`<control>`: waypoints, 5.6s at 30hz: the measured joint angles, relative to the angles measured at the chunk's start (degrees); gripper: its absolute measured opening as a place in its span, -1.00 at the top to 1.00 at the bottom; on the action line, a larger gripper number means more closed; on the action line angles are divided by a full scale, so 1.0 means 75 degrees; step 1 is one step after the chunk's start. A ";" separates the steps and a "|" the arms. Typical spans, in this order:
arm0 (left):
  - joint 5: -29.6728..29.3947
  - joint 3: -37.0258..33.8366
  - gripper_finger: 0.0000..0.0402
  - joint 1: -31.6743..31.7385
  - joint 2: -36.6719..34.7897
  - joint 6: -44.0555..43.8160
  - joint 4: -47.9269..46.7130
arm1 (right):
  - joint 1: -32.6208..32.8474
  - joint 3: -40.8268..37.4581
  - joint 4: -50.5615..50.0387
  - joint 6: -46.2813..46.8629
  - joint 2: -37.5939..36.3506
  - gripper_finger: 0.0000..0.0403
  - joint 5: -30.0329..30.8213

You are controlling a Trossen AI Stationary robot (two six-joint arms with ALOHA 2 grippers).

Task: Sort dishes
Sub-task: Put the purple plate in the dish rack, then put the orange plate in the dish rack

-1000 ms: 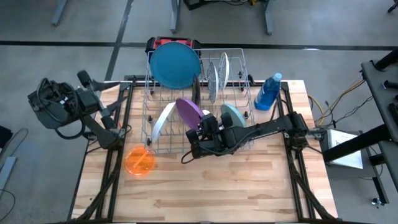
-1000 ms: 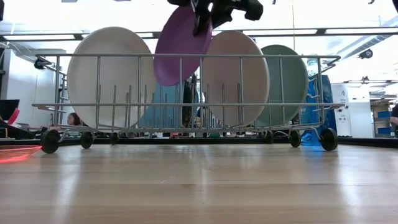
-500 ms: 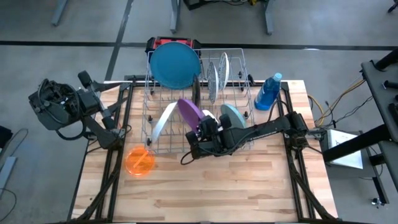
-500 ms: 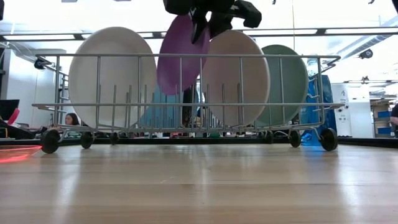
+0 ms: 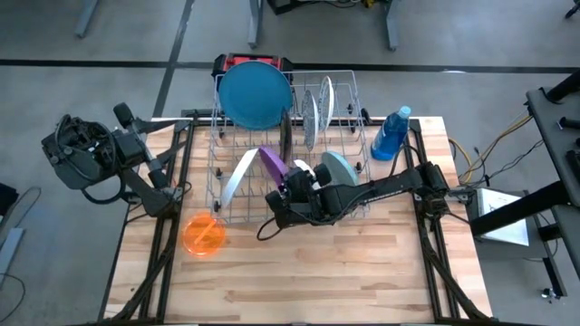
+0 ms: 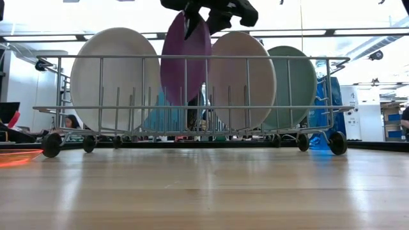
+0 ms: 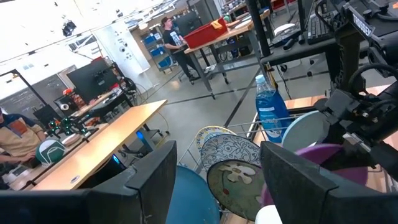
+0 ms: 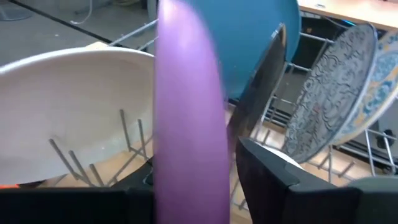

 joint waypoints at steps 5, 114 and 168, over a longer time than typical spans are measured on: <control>0.0002 0.0000 -0.09 0.0001 0.0000 0.0000 0.0000 | -0.0007 0.0000 0.0357 -0.0447 0.0000 0.25 -0.0108; 0.7342 -0.2236 0.24 -0.3217 0.4084 -0.9319 -0.2520 | 0.2659 0.1131 -0.1942 -0.2521 -0.1198 0.19 -0.0983; 0.7457 -0.5893 0.24 -0.2393 0.5738 -0.9425 0.1906 | 0.2630 0.0705 -0.1886 -0.2264 -0.1192 0.16 -0.0974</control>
